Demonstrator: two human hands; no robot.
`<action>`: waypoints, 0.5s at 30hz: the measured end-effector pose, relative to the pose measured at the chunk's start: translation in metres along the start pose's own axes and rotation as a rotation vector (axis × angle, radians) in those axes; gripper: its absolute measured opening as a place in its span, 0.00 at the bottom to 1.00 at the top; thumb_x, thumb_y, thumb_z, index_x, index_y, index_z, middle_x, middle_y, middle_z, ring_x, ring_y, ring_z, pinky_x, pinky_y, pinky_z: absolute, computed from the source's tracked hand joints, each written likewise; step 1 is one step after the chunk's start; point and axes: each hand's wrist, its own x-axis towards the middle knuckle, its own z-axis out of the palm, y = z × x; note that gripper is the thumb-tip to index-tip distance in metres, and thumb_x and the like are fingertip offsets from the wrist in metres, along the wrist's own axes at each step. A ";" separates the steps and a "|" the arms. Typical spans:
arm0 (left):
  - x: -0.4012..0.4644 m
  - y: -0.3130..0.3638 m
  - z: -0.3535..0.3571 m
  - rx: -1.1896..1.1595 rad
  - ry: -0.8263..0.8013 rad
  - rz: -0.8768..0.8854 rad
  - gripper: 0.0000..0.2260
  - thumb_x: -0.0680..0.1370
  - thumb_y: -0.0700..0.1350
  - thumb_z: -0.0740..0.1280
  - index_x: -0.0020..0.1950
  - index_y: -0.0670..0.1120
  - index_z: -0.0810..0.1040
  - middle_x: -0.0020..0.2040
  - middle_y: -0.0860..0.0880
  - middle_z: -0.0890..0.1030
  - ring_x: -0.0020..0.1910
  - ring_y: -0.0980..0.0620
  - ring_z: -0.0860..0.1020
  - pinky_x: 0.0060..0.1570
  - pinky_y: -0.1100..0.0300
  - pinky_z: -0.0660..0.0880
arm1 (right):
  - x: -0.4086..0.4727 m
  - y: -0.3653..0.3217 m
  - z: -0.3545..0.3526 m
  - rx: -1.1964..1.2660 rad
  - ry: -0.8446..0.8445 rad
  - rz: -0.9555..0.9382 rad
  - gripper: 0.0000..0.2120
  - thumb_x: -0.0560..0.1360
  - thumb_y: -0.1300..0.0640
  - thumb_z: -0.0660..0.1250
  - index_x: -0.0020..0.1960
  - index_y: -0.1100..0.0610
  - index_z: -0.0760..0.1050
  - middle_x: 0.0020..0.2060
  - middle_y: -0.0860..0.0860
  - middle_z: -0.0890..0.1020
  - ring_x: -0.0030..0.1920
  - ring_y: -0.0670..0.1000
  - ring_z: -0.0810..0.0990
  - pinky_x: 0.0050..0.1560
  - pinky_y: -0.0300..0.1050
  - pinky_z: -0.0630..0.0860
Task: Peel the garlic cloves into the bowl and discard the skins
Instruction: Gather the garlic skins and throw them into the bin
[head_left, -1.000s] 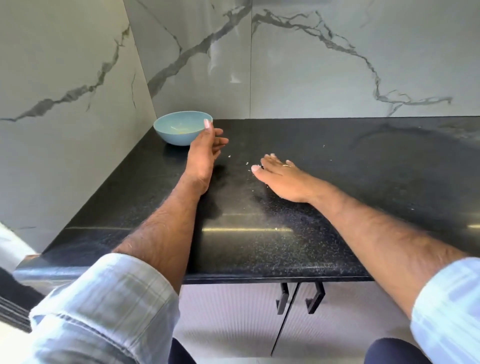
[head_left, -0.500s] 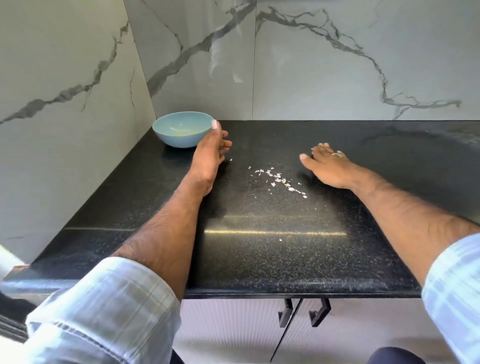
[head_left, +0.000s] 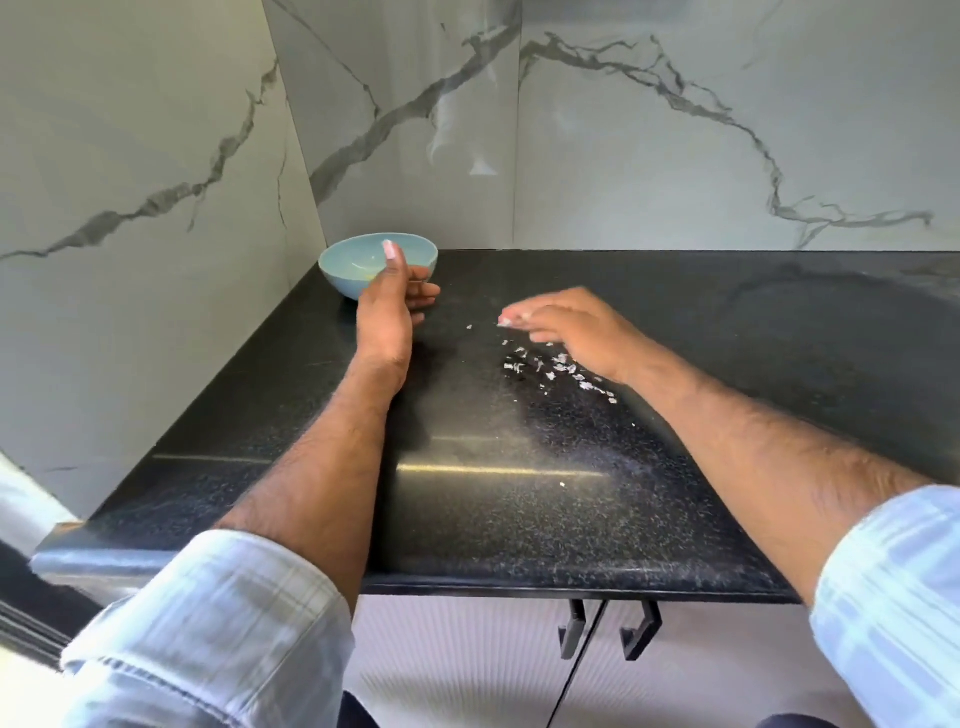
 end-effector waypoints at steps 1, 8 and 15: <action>0.001 0.000 -0.001 0.007 0.033 0.002 0.33 0.80 0.73 0.54 0.52 0.47 0.84 0.49 0.44 0.88 0.50 0.47 0.86 0.59 0.45 0.79 | 0.016 -0.001 0.004 -0.155 0.067 -0.021 0.14 0.83 0.55 0.66 0.66 0.54 0.83 0.62 0.49 0.85 0.63 0.46 0.82 0.70 0.47 0.75; 0.015 -0.007 0.002 0.092 0.110 -0.019 0.35 0.82 0.73 0.52 0.47 0.46 0.86 0.45 0.43 0.88 0.45 0.48 0.85 0.52 0.49 0.81 | 0.086 -0.018 0.046 -0.777 -0.101 -0.189 0.23 0.77 0.64 0.60 0.67 0.52 0.82 0.63 0.54 0.80 0.66 0.58 0.78 0.69 0.50 0.74; 0.011 -0.014 0.008 0.165 -0.032 0.013 0.36 0.83 0.71 0.56 0.52 0.39 0.84 0.41 0.42 0.86 0.38 0.51 0.82 0.38 0.62 0.77 | 0.027 -0.007 0.016 -0.863 -0.132 -0.286 0.26 0.75 0.71 0.59 0.66 0.54 0.83 0.54 0.48 0.83 0.57 0.53 0.81 0.64 0.48 0.77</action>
